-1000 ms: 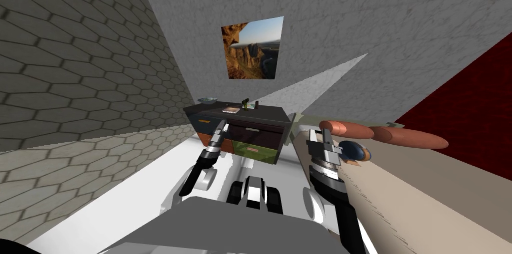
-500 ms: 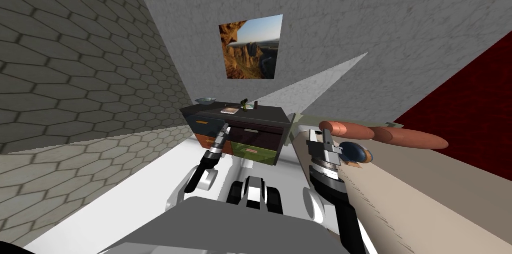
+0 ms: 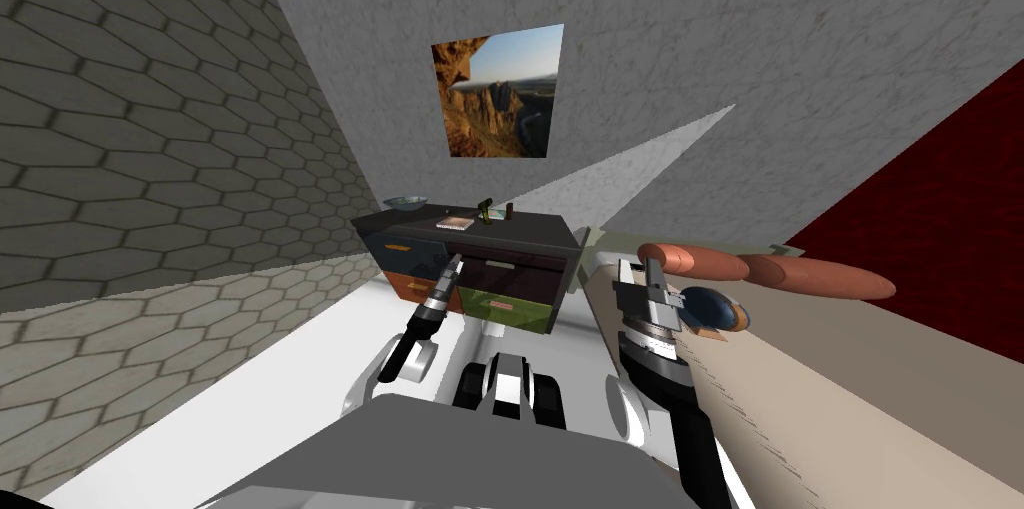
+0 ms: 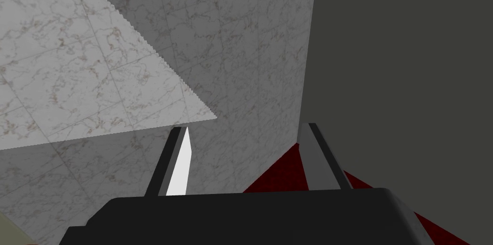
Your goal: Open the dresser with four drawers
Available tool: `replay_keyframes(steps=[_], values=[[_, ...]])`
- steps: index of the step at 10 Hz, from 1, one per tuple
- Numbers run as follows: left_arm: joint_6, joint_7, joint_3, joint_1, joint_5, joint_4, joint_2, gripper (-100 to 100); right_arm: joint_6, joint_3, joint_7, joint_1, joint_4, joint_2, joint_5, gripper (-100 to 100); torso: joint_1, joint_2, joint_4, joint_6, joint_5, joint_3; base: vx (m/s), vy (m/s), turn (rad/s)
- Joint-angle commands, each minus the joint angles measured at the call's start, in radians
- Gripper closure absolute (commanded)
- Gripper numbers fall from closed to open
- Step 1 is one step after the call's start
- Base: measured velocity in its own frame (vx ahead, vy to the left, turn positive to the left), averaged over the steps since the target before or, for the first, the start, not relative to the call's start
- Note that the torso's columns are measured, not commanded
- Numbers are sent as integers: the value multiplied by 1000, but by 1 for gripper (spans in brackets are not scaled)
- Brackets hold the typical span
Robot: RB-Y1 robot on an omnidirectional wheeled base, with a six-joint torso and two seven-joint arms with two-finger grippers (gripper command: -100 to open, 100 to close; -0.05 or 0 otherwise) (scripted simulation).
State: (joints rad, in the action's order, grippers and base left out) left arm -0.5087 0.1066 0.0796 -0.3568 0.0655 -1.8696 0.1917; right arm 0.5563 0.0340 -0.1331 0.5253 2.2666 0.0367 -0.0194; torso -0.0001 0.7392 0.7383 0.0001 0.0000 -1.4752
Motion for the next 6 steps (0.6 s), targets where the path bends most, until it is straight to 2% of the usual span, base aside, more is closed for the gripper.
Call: replay_keyframes(steps=[1,4,5,6], values=[[-3,1,1,21,3,78,2,-100,0,0,0,0,0,0,0,0,0,-1,0,0,0,0,54,-16,-28],[-11,3,3,39,5,150,-2,-100,0,0,0,0,0,0,0,0,1,-1,0,0,0,-1,51,-9,-22],[-11,3,3,39,5,150,-2,-100,0,0,0,0,0,0,0,0,0,-1,0,0,0,0,29,-7,-8],[-15,4,4,47,6,185,-4,-100,0,0,0,0,0,0,0,0,0,0,0,0,0,0,30,-12,-22]])
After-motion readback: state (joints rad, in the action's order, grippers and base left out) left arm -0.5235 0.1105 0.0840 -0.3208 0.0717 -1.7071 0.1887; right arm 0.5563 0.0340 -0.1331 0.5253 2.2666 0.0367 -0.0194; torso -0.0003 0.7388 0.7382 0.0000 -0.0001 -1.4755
